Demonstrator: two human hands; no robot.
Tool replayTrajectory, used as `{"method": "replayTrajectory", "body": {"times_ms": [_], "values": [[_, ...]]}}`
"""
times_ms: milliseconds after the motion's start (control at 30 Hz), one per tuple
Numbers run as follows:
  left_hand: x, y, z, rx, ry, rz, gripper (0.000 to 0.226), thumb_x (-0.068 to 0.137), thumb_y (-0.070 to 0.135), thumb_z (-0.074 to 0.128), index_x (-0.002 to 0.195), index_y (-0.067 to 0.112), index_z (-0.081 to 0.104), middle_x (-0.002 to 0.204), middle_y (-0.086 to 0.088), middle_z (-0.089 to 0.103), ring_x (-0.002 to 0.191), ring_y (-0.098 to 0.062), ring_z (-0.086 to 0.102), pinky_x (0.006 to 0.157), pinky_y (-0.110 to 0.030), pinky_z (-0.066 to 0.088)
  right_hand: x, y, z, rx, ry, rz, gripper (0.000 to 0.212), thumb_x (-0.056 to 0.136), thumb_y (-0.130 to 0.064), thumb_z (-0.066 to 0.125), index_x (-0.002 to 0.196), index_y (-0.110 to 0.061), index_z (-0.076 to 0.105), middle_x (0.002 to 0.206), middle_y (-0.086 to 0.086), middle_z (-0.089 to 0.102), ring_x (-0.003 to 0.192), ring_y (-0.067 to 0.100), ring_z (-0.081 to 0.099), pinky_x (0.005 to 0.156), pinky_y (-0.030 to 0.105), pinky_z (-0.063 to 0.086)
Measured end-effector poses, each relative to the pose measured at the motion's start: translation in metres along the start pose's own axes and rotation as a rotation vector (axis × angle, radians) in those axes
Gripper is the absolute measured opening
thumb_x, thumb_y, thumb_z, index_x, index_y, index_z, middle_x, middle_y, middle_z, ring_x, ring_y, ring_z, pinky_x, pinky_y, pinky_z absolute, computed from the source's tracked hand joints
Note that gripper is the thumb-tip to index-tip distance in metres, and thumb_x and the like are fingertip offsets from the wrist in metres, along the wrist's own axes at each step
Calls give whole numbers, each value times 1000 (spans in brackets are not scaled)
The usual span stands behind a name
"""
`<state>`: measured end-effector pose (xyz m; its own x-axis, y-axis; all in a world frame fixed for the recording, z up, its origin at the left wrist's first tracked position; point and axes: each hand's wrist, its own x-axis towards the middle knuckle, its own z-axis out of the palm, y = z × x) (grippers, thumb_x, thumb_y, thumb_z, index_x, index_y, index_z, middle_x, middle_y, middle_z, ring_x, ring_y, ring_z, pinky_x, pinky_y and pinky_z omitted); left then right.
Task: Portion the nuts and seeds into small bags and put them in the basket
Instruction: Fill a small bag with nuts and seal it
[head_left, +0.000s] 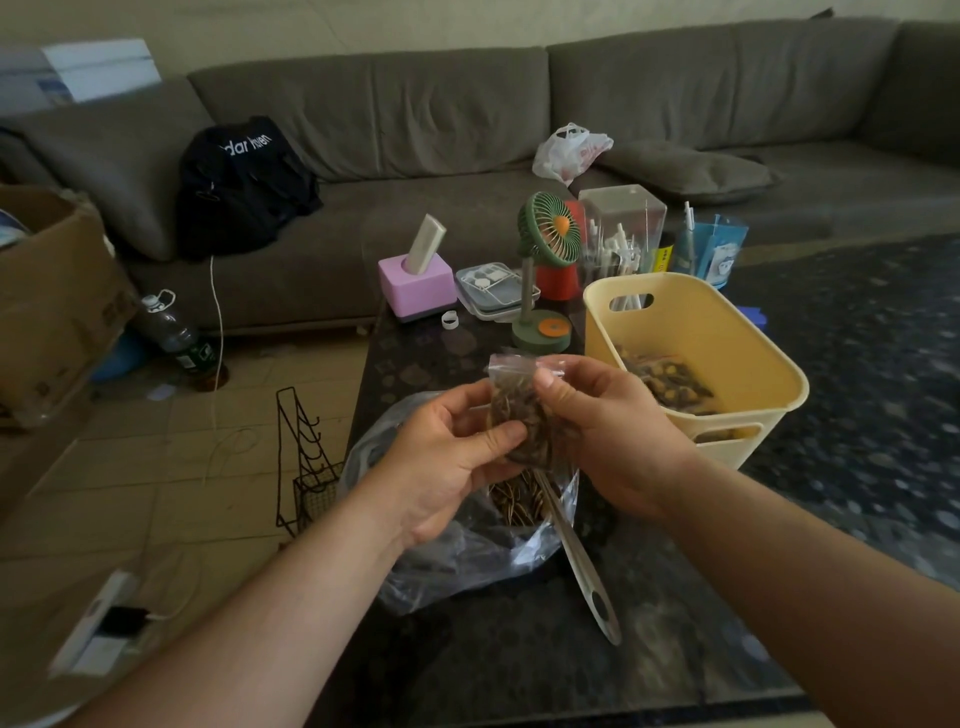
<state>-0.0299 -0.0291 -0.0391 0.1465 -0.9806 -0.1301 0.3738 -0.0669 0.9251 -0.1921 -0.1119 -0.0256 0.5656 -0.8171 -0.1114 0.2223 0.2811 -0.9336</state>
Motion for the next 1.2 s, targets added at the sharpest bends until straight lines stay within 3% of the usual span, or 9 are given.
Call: {"method": "replayTrajectory", "body": {"times_ms": [167, 367, 533, 600, 733, 833, 933, 1100, 1200], "values": [[-1, 0, 3, -20, -26, -12, 49, 82, 10, 76, 130, 14, 66, 117, -12, 77, 106, -29, 77, 79, -40, 65, 2, -2, -3, -30, 90, -21, 9, 98, -12, 68, 99, -5, 71, 93, 20, 74, 83, 30, 73, 73, 43, 63], [0, -2, 9, 97, 181, 83, 12, 98, 23, 71, 107, 18, 77, 103, -10, 79, 97, -23, 77, 73, -36, 63, 3, 1, -1, -52, 83, -9, 9, 97, -14, 70, 100, -6, 73, 90, 17, 75, 82, 27, 74, 73, 38, 61], [1, -5, 13, 92, 260, 141, 8, 100, 19, 70, 106, 17, 75, 100, -7, 78, 91, -21, 76, 75, -41, 65, 0, 3, 1, -77, 99, -27, 10, 98, -11, 69, 102, -2, 70, 88, 15, 74, 76, 23, 74, 67, 32, 61], [1, -5, 15, 36, 276, 132, 6, 102, 20, 69, 104, 19, 74, 102, -9, 78, 90, -21, 77, 70, -36, 63, 0, 5, 2, -91, 118, -20, 16, 99, -11, 68, 107, 2, 69, 94, 19, 75, 81, 26, 75, 72, 37, 64], [2, -4, 18, -107, 284, 78, 11, 102, 22, 67, 111, 16, 72, 103, -10, 79, 89, -21, 77, 69, -34, 62, -1, 5, 3, -57, 78, 6, 21, 100, -14, 67, 112, 2, 70, 106, 23, 76, 98, 35, 76, 90, 49, 62], [1, -2, 17, -135, 194, 18, 24, 92, 27, 73, 114, 19, 73, 110, -11, 79, 97, -24, 77, 79, -41, 63, -2, 4, 4, -88, 108, -4, 18, 98, -14, 70, 108, 0, 71, 101, 20, 78, 94, 33, 77, 84, 45, 64], [1, -4, 18, -63, 157, 26, 24, 92, 16, 74, 115, 18, 73, 110, -11, 80, 95, -23, 78, 87, -48, 61, 0, 5, 2, -126, 175, -33, 11, 97, -12, 72, 102, -2, 73, 94, 18, 78, 89, 32, 77, 78, 42, 64], [2, -1, 19, -103, 214, 17, 38, 88, 11, 76, 126, 12, 71, 112, -11, 81, 94, -21, 80, 78, -36, 63, -2, 5, 4, -71, 3, 14, 39, 83, -21, 76, 115, 0, 72, 109, 21, 77, 104, 36, 76, 92, 50, 61], [3, -1, 17, -99, 221, 18, 49, 76, 17, 79, 124, 11, 72, 111, -11, 81, 93, -21, 80, 83, -40, 62, -2, 7, 3, -113, 11, 7, 36, 83, -20, 77, 111, 1, 73, 107, 23, 77, 104, 39, 75, 93, 54, 61]]}}
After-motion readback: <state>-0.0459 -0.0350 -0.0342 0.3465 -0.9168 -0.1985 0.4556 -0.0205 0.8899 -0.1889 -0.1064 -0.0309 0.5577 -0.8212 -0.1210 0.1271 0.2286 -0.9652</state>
